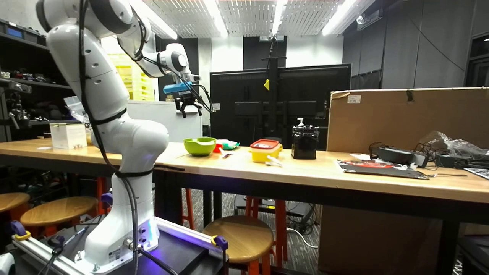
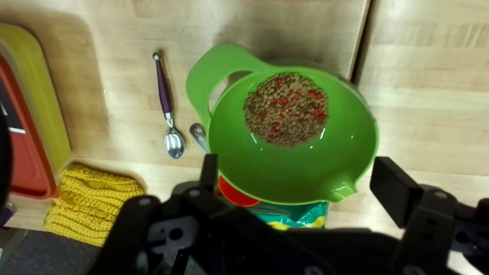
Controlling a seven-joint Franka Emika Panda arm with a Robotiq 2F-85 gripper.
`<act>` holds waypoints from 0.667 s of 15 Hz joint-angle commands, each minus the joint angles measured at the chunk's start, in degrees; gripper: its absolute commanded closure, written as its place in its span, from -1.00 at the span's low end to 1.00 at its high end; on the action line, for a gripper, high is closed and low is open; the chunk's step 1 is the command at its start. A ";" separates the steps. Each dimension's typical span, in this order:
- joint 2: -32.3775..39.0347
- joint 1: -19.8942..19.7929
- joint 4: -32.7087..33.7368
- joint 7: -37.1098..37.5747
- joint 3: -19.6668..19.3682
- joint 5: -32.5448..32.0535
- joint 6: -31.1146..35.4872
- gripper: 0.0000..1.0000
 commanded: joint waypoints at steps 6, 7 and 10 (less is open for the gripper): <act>12.51 -0.22 10.10 0.40 -1.39 -1.34 0.76 -1.00; 13.37 -0.77 10.43 0.82 -1.23 -2.98 0.96 -1.00; 14.60 -2.10 10.64 1.36 -2.18 -6.69 0.83 -1.00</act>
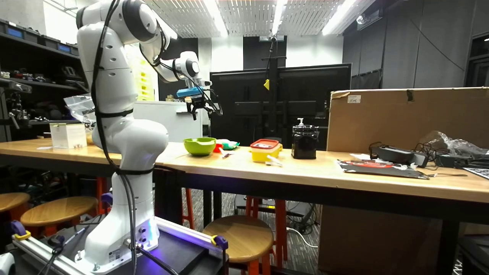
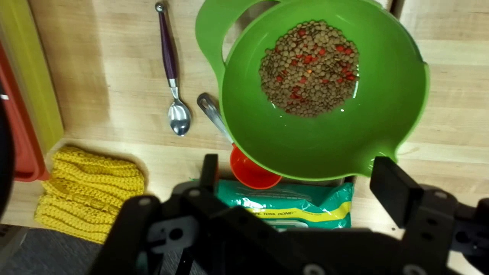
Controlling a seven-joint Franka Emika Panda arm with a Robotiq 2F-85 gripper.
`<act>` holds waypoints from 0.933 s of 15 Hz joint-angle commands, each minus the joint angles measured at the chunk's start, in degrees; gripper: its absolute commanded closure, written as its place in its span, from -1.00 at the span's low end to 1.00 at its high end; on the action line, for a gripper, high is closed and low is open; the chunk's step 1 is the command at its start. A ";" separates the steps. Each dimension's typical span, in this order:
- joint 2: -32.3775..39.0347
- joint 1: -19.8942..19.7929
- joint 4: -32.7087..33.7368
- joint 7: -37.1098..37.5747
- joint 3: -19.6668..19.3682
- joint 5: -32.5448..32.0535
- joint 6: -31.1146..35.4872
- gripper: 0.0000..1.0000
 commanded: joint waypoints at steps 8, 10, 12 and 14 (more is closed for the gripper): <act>3.52 -4.35 0.52 0.93 -8.51 -6.50 0.31 -1.00; 3.93 -5.13 0.61 -0.16 -9.52 -9.14 0.82 -1.00; 4.62 -5.67 0.65 -1.40 -10.40 -11.81 1.68 -1.00; 5.59 -6.17 0.61 -1.36 -11.17 -13.60 2.74 -1.00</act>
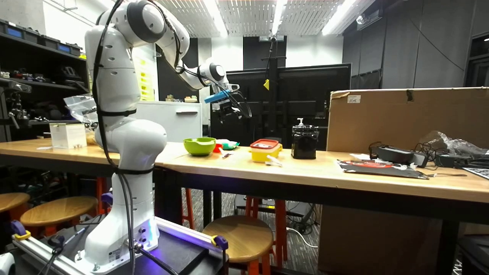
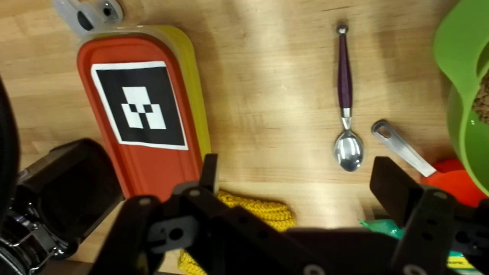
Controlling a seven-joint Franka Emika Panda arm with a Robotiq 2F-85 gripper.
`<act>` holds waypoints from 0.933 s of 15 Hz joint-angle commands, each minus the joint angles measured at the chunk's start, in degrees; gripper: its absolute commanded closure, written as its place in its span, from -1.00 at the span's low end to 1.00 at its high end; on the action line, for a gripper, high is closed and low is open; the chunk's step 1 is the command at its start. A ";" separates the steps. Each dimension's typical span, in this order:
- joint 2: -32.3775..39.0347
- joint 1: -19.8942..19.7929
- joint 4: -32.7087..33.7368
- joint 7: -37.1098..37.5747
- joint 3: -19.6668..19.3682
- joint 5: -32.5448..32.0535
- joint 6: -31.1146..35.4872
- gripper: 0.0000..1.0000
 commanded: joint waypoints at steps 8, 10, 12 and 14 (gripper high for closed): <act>2.05 -0.97 0.14 2.59 -0.43 -6.49 0.94 -1.00; 2.85 -1.42 0.21 4.17 -0.47 -11.17 0.25 -1.00; 3.49 -1.58 0.24 5.07 -0.71 -14.70 -0.53 -1.00; 4.25 -1.72 0.42 5.96 -0.91 -16.77 -1.21 -1.00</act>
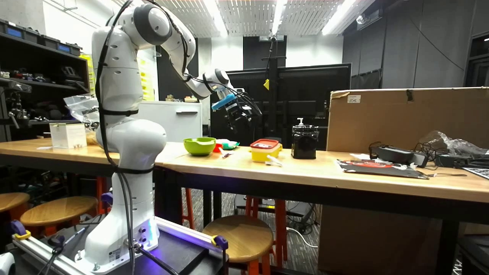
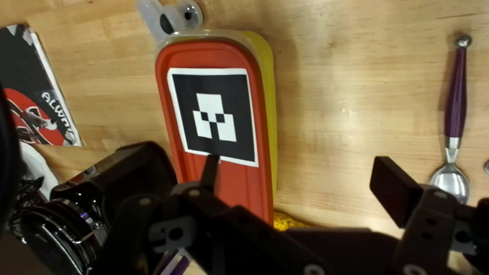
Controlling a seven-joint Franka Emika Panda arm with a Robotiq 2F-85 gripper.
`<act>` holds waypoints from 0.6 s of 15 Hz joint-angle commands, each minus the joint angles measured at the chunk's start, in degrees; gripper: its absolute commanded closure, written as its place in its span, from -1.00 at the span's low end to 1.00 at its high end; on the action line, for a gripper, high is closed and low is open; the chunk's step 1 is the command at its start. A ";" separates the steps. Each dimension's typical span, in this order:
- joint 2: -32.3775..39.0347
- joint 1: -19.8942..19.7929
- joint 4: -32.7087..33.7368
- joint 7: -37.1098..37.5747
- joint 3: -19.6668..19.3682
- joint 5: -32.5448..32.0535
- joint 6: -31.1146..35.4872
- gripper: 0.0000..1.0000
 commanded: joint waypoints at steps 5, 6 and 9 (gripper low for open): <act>4.99 0.31 2.43 4.77 0.04 -3.58 -1.78 -1.00; 5.81 0.52 2.84 5.43 0.09 -3.64 -1.81 -1.00; 9.60 1.43 5.40 8.94 0.27 -6.49 -1.87 -1.00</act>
